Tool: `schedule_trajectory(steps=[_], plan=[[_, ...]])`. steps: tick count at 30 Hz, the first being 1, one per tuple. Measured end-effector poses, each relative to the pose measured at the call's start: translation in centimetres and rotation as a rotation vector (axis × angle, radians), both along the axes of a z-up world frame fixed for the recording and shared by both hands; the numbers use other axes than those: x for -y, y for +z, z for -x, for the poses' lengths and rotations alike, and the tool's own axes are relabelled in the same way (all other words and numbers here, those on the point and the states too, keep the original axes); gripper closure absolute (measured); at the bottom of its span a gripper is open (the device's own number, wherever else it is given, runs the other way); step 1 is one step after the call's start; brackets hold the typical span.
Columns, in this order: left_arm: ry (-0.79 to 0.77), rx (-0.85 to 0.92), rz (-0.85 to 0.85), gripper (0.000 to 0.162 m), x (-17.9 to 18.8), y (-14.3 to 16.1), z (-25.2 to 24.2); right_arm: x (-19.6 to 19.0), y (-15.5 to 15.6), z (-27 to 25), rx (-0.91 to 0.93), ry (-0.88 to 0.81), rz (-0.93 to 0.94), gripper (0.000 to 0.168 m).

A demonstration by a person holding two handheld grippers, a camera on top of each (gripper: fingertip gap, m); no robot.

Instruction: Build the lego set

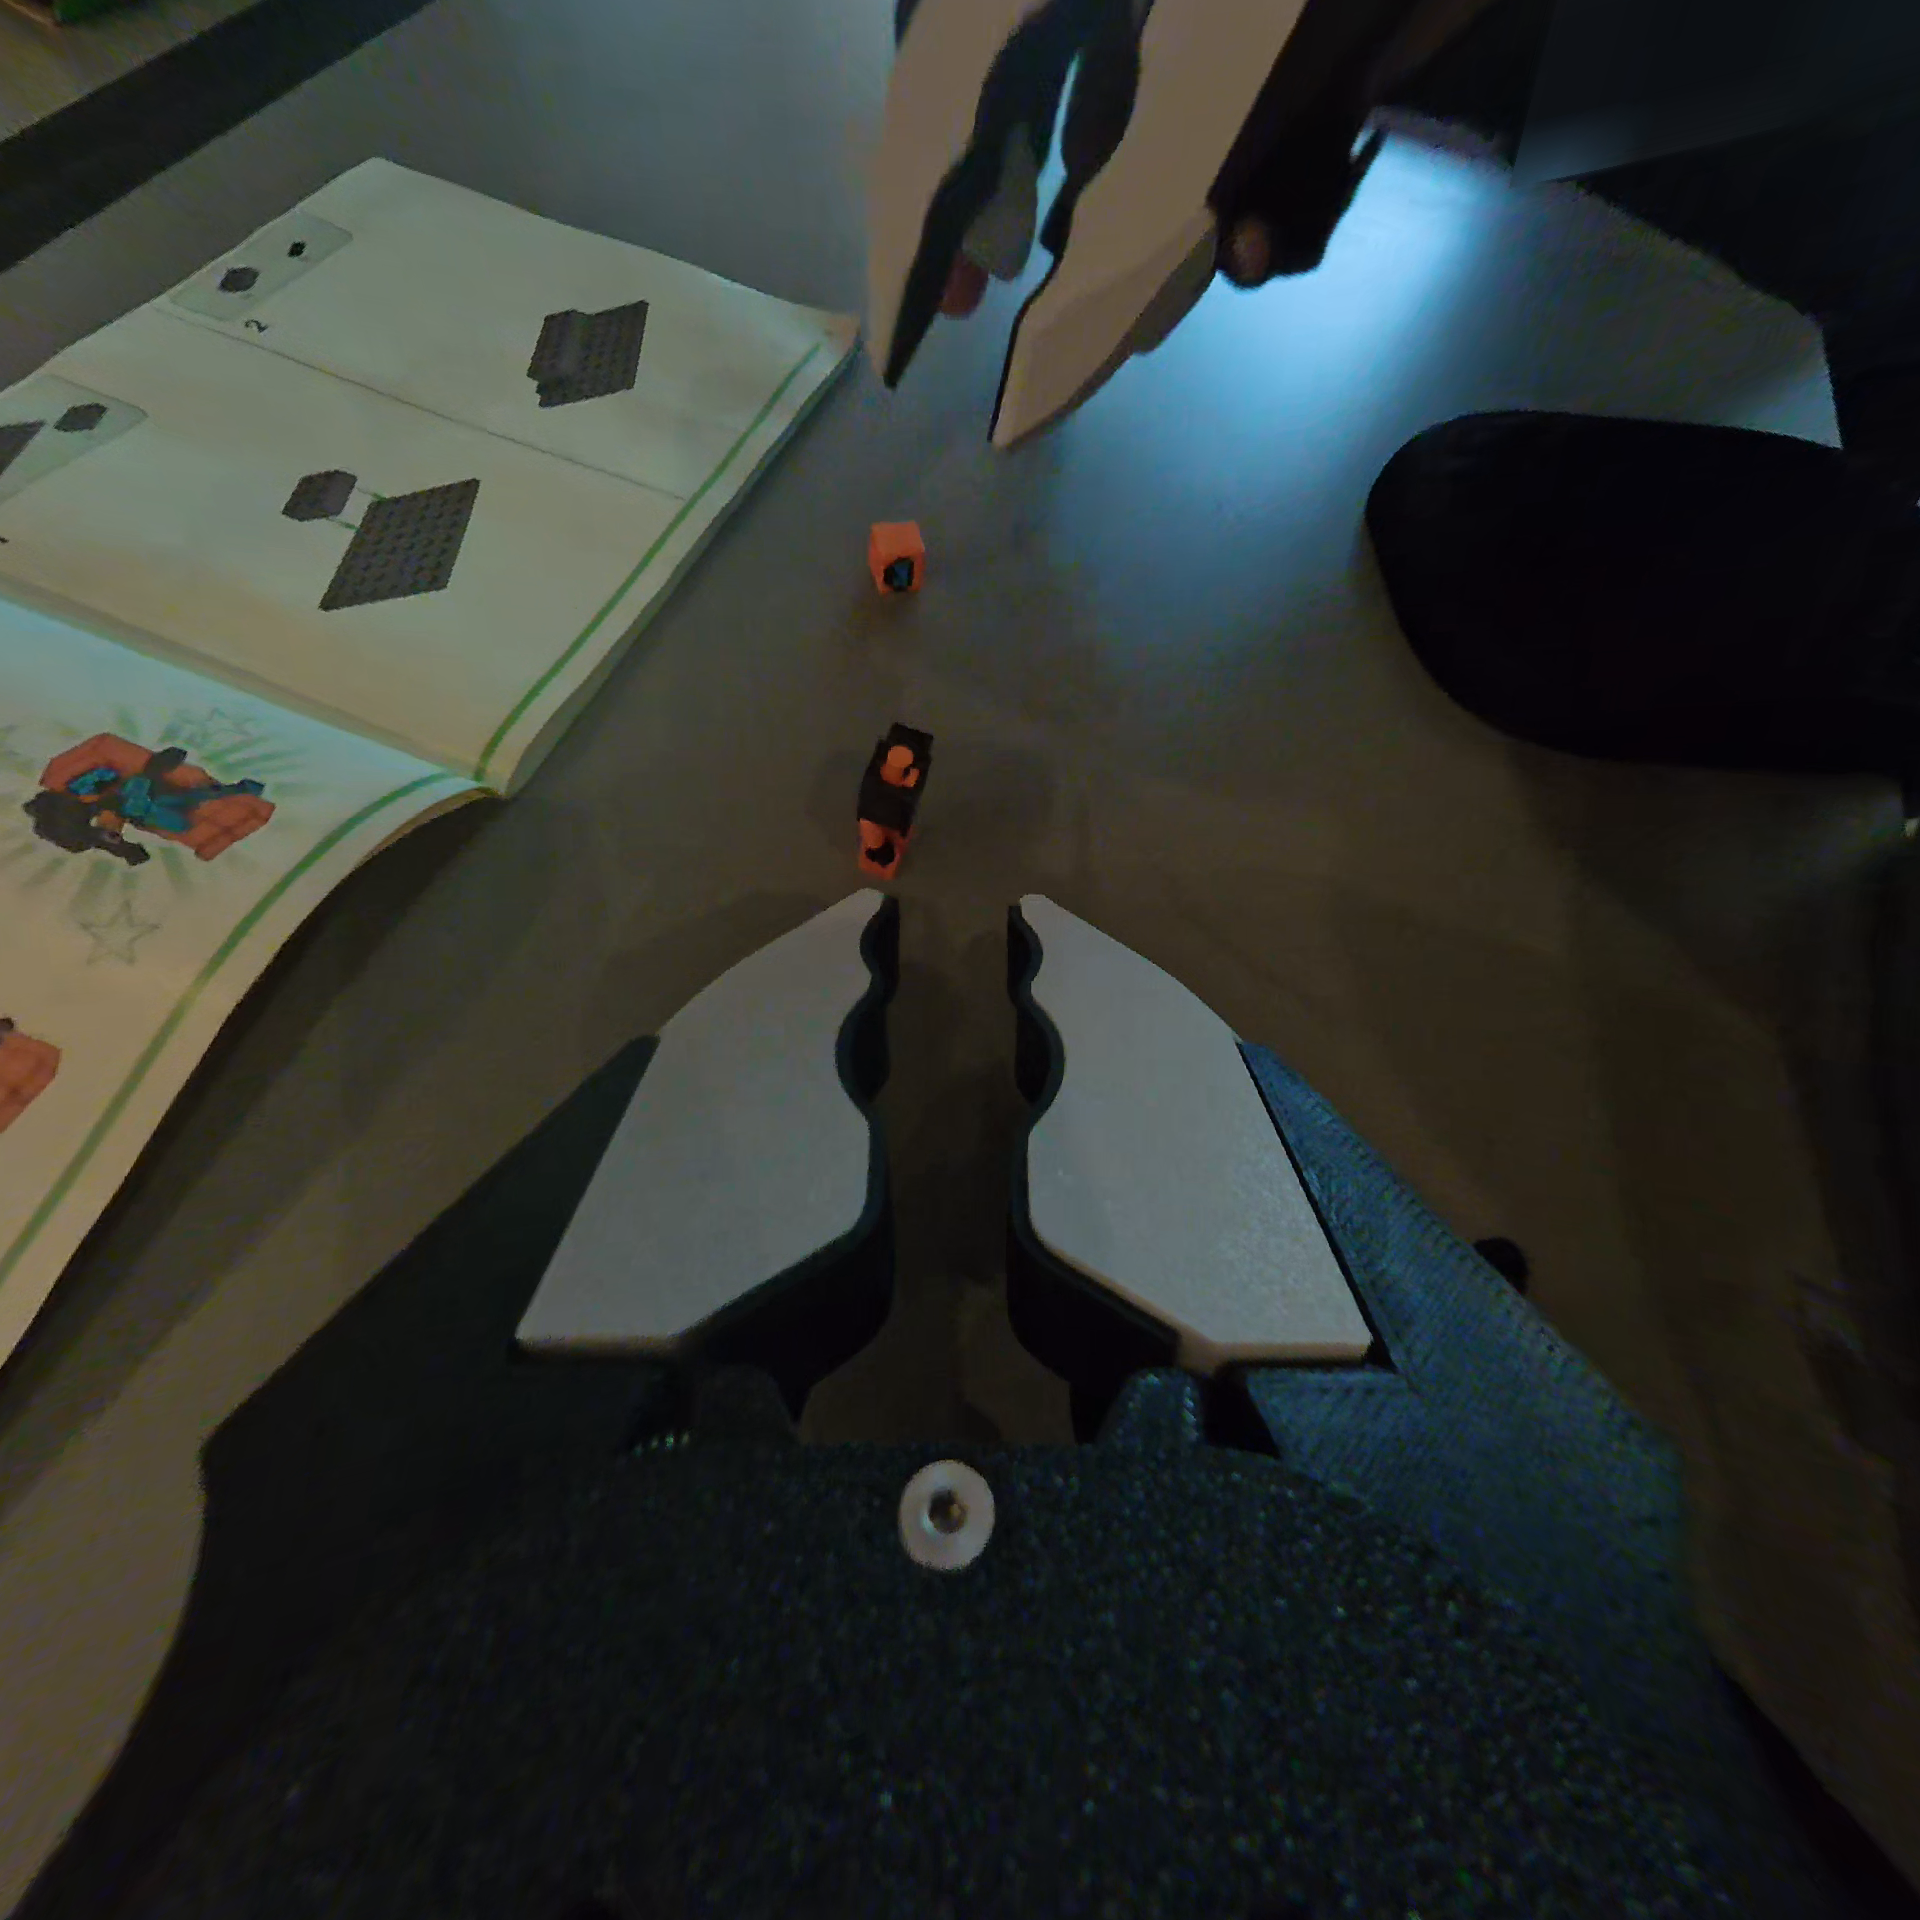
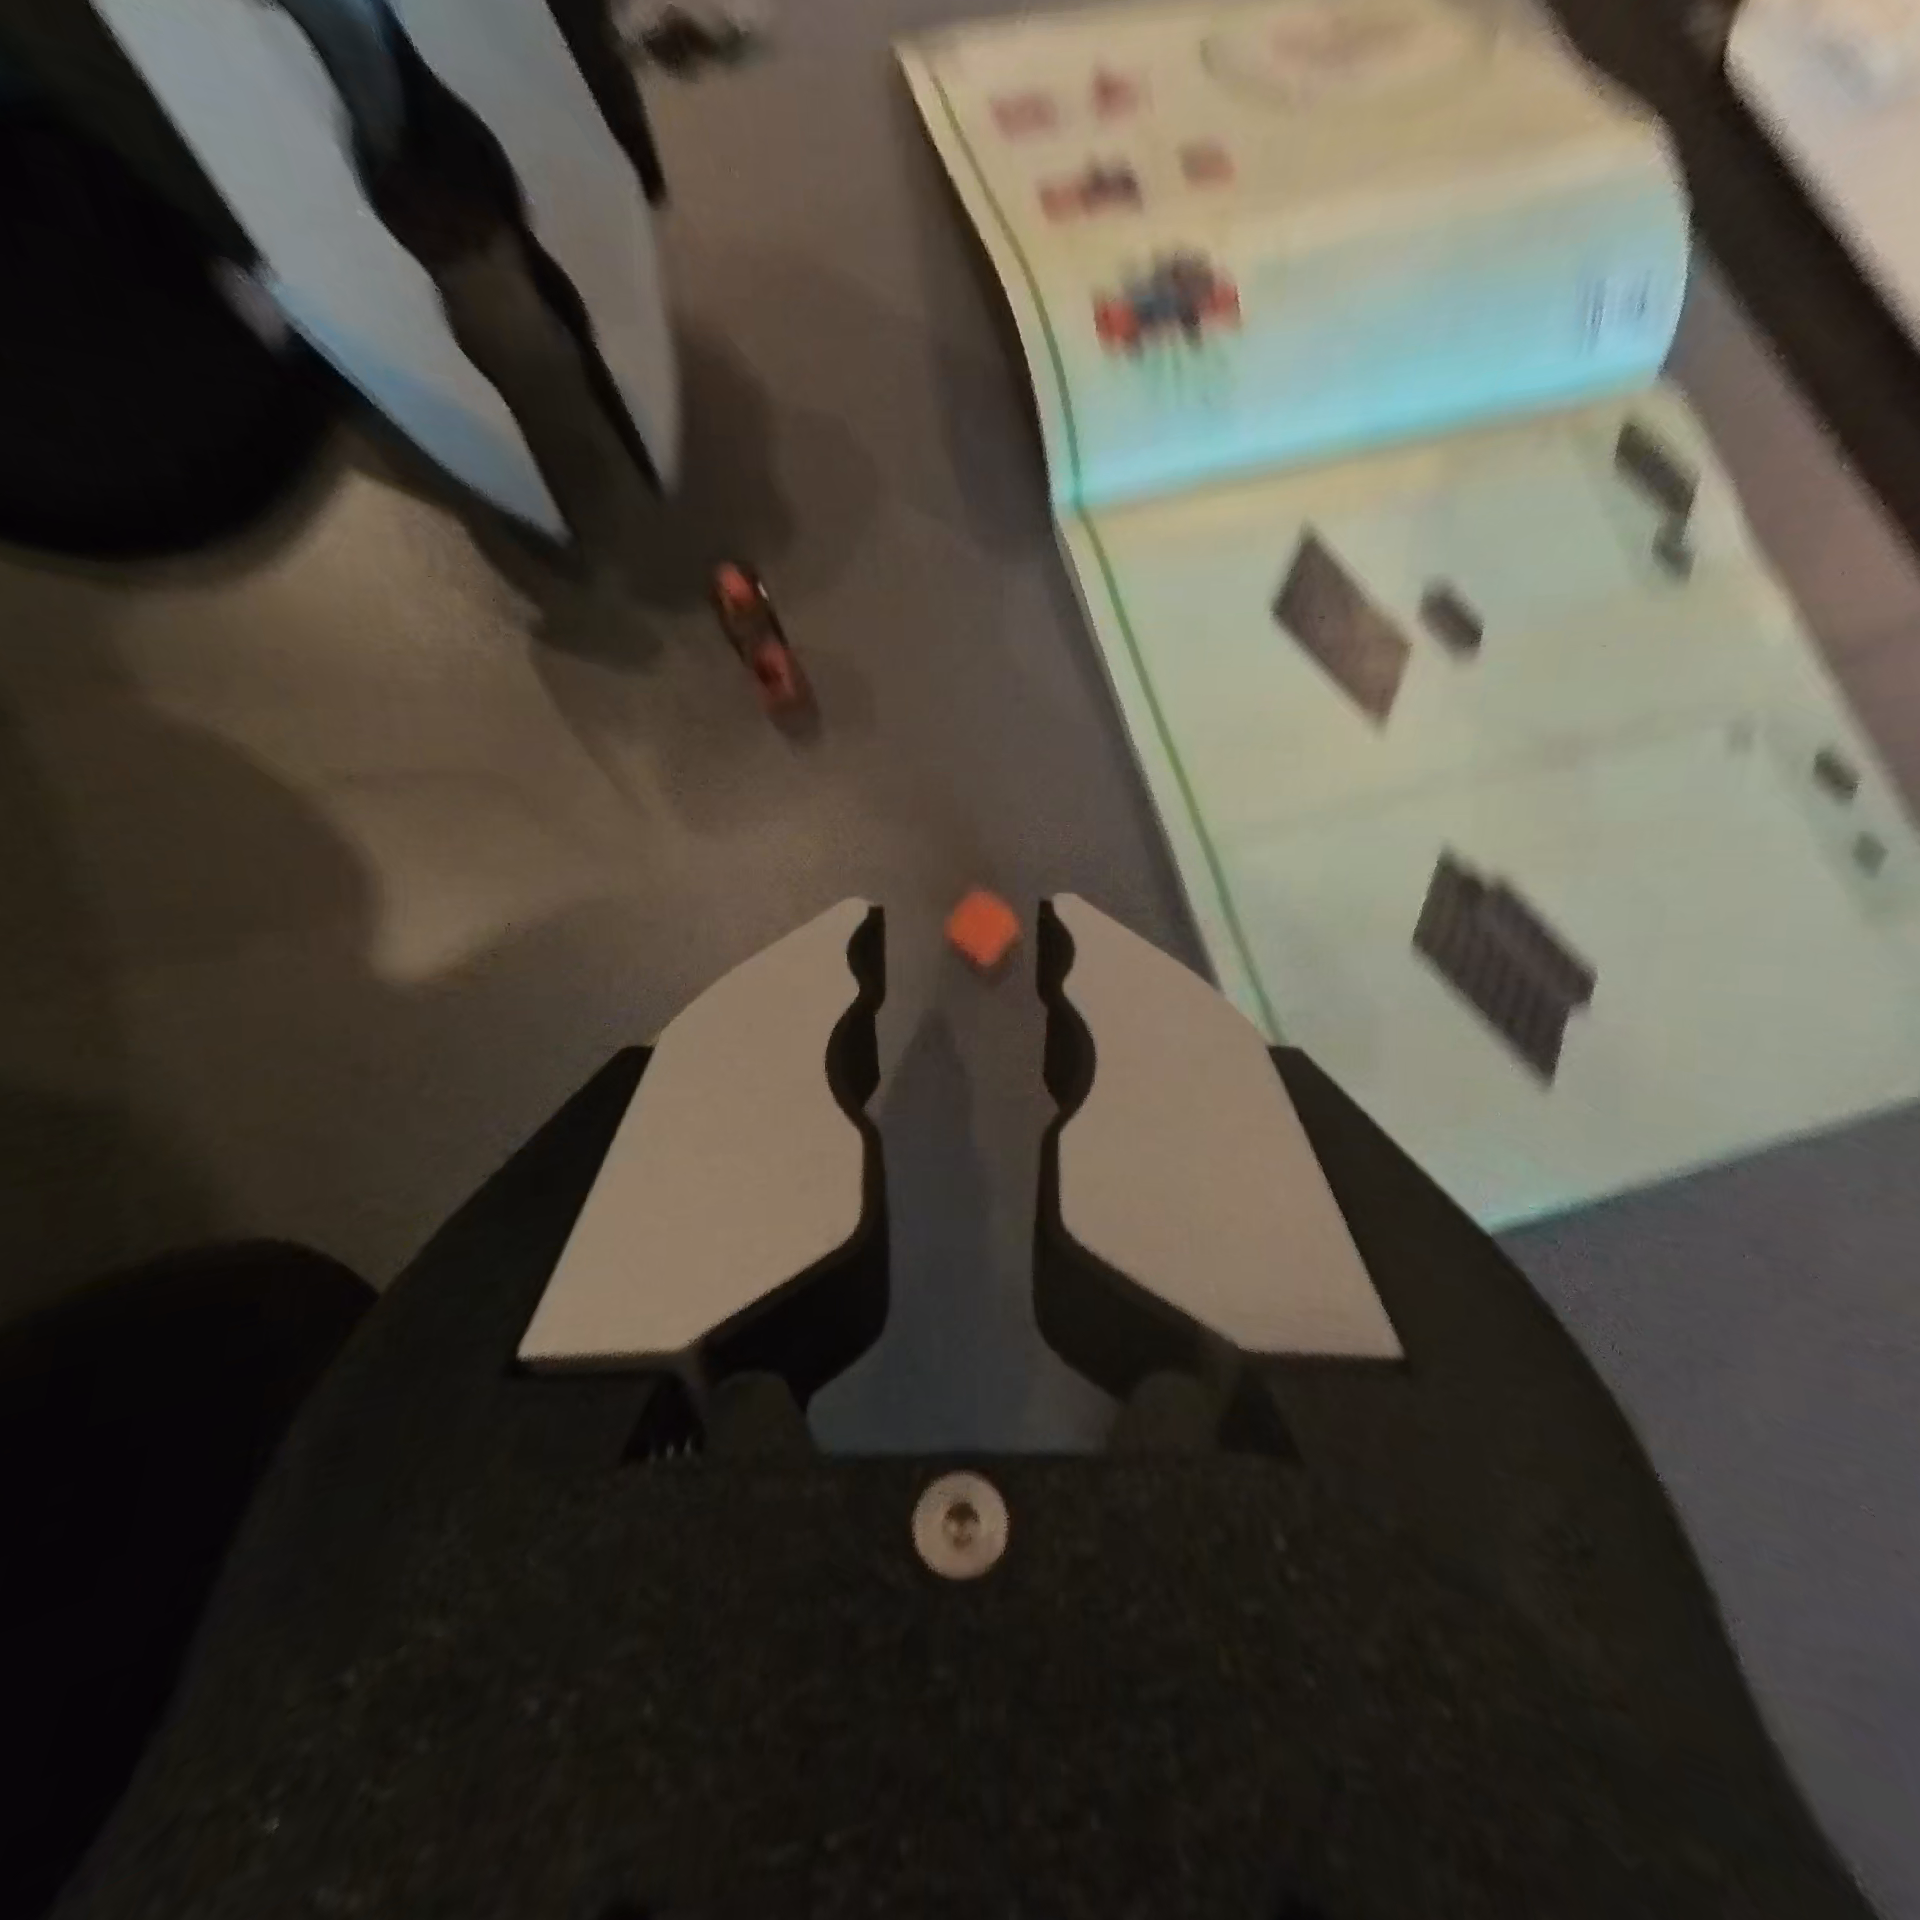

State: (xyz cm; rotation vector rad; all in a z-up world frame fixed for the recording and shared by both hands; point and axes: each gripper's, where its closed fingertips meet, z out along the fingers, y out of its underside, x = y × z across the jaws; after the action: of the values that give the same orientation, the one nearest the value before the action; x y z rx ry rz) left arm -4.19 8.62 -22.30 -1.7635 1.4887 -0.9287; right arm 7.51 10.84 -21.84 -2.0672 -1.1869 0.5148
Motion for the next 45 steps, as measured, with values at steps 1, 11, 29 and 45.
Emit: schedule_trajectory(steps=[1,11,29,45], plan=[[0.001,0.0,-0.005,0.142,0.0,0.0,0.0,0.0,-0.6,-0.4,0.006,-0.012,0.015,0.141],[0.011,0.004,-0.021,0.143,0.0,0.0,0.1,-0.8,-3.4,0.6,0.071,-0.056,0.045,0.14],[-0.136,0.069,-0.094,0.144,3.1,1.6,-0.4,7.1,1.7,8.8,-0.071,0.437,-0.005,0.153],[-0.338,0.325,0.32,0.145,8.0,6.3,-0.8,9.8,5.4,11.7,-0.102,0.578,-0.142,0.153]])
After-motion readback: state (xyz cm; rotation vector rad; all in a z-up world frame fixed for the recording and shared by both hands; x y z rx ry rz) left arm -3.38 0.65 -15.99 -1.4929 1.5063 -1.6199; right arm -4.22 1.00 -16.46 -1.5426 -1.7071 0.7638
